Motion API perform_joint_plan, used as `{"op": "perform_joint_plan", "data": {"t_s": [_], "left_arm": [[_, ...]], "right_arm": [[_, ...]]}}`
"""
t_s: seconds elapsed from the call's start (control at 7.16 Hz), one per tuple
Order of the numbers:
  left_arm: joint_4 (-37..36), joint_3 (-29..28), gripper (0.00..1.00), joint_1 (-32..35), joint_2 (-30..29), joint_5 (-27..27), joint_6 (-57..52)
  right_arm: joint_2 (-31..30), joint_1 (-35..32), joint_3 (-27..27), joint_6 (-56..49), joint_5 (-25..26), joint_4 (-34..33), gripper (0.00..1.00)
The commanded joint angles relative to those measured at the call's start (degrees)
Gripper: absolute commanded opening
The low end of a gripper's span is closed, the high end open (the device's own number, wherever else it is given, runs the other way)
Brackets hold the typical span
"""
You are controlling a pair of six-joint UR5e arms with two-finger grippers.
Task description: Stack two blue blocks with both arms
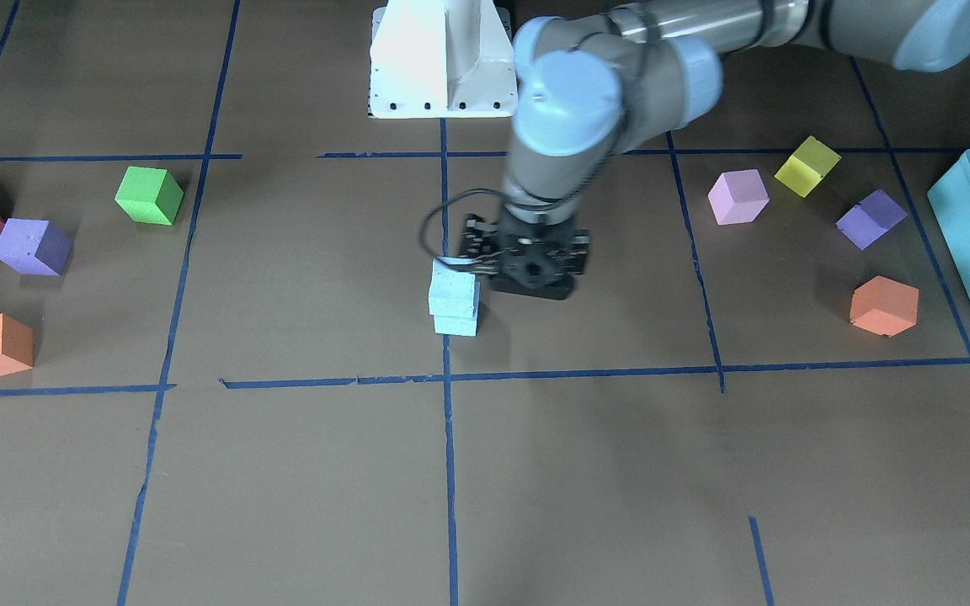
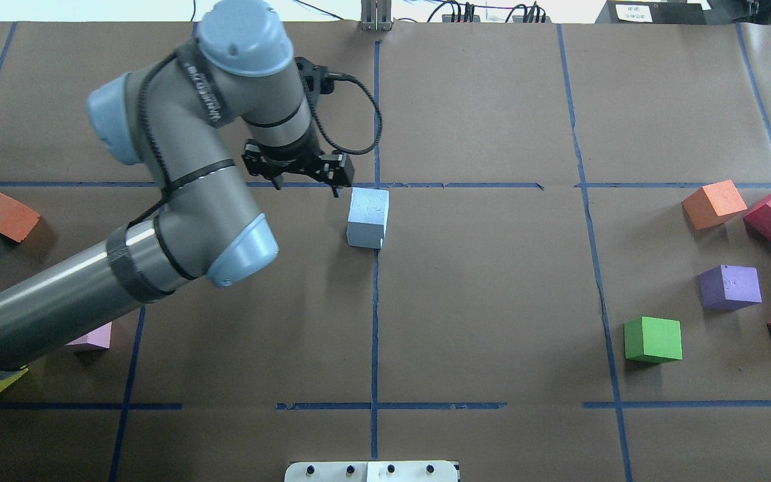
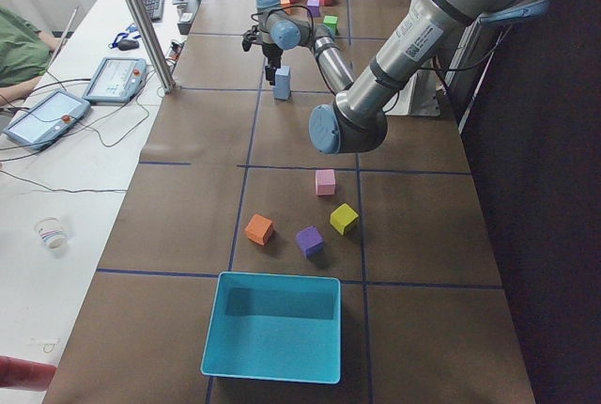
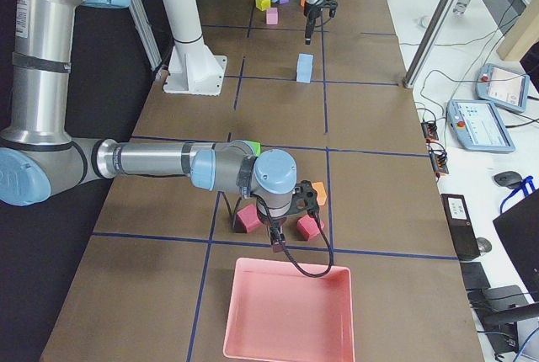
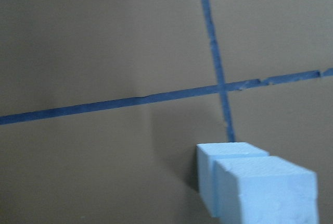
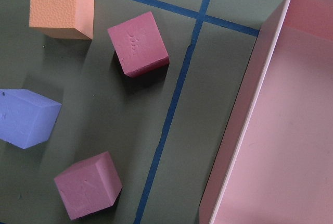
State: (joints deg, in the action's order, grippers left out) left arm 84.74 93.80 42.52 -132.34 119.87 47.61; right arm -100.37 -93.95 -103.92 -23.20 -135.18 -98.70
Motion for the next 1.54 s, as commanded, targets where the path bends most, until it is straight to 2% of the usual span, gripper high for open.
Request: {"op": "perform_joint_plan", "data": {"t_s": [0.0,0.28,0.42,0.7,0.84,1.4], "left_arm": [[-0.3,9.6,1.00,8.2,15.5,2.4,-16.7],[-0.2,10.1,1.00,24.0,27.6,12.9,-34.4],[-0.2,9.5,1.00,31.9,33.0,16.1,-39.8],[0.1,9.1,1.00,40.5,41.3,16.3,-49.8],[0.8,9.3,1.00,43.0,46.8,15.9,-49.7],[0.6,6.7,1.00,45.3,51.2,15.4,-49.2]], "right_arm": [[-0.1,0.0,0.0,-0.1,0.1,0.0,1.00],[0.0,0.0,0.5,-0.1,0.1,0.0,1.00],[0.0,0.0,0.6,-0.1,0.1,0.0,1.00],[-0.1,0.0,0.7,-0.1,0.1,0.0,1.00],[-0.1,0.0,0.9,-0.1,0.2,0.0,1.00],[0.0,0.1,0.9,-0.1,0.1,0.0,1.00]]}}
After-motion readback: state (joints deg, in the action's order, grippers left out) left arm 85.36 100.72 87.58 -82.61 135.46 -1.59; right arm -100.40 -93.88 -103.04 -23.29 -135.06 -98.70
